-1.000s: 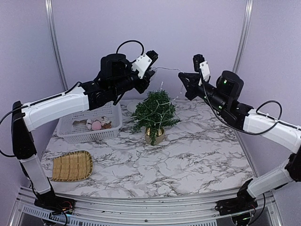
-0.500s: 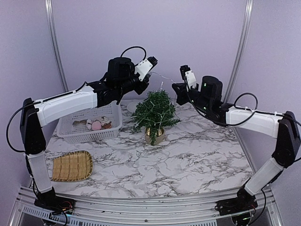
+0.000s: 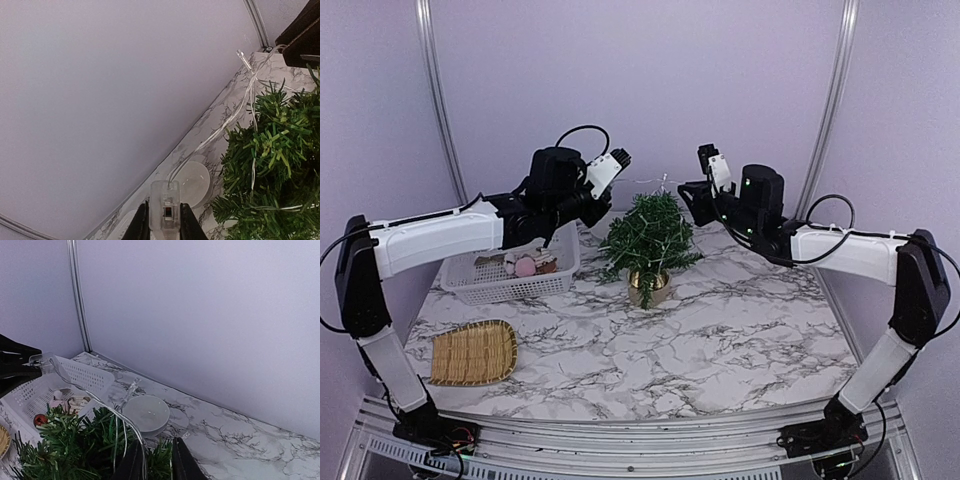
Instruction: Decorate the small christmas tree
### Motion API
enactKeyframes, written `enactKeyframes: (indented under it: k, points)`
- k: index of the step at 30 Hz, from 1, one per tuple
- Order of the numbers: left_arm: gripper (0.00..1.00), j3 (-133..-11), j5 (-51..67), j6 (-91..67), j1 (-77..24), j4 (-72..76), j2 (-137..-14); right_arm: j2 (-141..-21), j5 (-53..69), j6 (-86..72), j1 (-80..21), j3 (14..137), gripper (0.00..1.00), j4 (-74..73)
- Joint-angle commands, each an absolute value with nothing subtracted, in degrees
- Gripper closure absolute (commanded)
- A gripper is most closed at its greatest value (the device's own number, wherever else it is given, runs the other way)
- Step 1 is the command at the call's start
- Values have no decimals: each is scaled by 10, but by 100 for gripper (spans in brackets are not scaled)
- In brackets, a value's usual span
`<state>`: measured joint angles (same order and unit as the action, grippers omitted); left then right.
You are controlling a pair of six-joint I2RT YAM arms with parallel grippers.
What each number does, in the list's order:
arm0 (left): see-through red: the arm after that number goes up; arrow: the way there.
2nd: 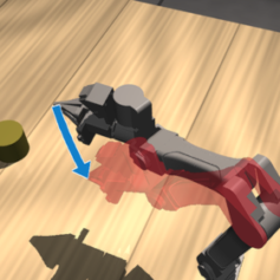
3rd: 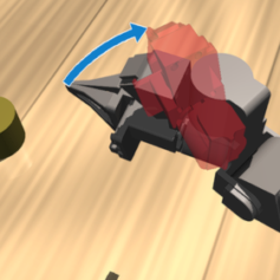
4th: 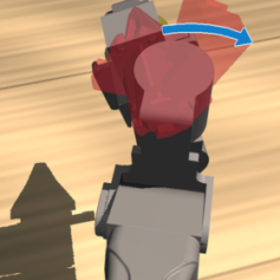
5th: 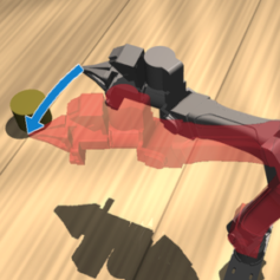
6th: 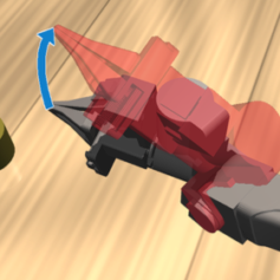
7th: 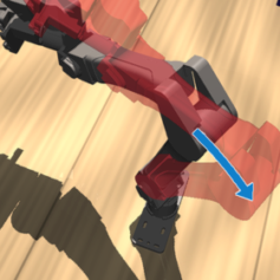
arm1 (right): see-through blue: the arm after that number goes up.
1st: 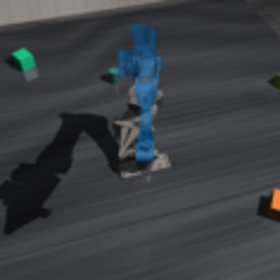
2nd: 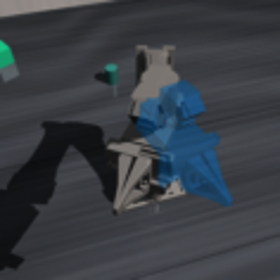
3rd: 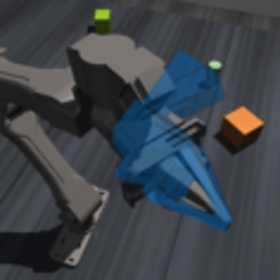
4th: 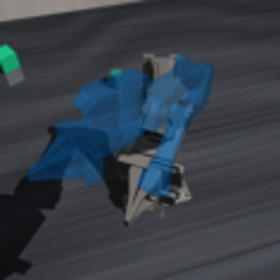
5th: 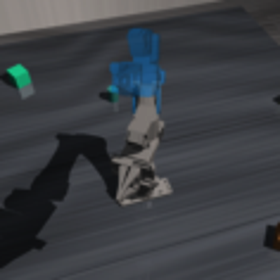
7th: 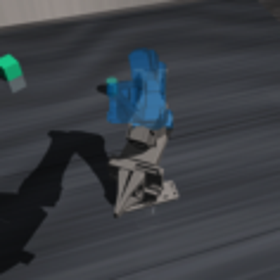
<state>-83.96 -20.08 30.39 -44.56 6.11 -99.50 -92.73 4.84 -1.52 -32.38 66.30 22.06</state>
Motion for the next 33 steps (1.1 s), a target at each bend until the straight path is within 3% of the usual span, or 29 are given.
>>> enactKeyframes:
  k: [1,4,10,33]
  points:
    - [100,-792,-214,276,-443,69,-933,-930,66,-19,-321,685,78,232]
    - [100,-760,-201,259,-443,65,-914,-933,73,-19,-320,686,72,230]
    - [100,-750,-156,232,-444,42,-925,-938,82,-22,-321,686,69,227]
    - [99,-747,-176,198,-442,5,-1003,-909,89,-16,-314,662,50,213]
